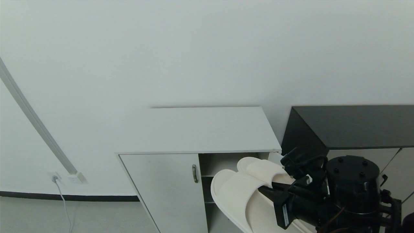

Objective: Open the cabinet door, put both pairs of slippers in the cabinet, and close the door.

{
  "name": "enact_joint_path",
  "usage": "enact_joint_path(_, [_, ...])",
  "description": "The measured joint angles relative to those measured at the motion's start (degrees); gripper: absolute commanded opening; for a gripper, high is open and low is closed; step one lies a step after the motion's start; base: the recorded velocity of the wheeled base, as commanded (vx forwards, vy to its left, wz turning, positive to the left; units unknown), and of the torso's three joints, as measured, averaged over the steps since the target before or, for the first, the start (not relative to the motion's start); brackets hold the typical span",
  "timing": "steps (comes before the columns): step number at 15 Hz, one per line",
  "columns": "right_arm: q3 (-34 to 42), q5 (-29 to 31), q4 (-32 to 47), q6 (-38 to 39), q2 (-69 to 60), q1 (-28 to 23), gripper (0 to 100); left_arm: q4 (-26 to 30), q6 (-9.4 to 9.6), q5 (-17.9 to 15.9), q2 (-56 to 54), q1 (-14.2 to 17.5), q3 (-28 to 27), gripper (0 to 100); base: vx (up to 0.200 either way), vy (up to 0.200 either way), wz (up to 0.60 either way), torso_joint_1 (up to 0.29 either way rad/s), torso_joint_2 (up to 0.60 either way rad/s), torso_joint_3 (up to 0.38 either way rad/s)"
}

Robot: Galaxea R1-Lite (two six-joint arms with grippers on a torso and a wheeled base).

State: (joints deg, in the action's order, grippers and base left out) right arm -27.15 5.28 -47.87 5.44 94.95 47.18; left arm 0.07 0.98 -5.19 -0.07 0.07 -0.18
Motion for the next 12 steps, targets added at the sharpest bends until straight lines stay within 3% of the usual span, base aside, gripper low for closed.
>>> enact_joint_path(5, [0.1,0.0,0.0,0.0,0.3,0.1,0,0.0,-0.09,0.0,0.0,0.0,0.0,0,0.0,0.0,0.0,-0.166,0.39,0.22])
enact_joint_path(12, [0.3,0.0,0.0,0.0,0.4,0.1,0,0.0,-0.09,0.0,0.0,0.0,0.0,0,0.0,0.0,0.0,-0.221,0.54,0.306])
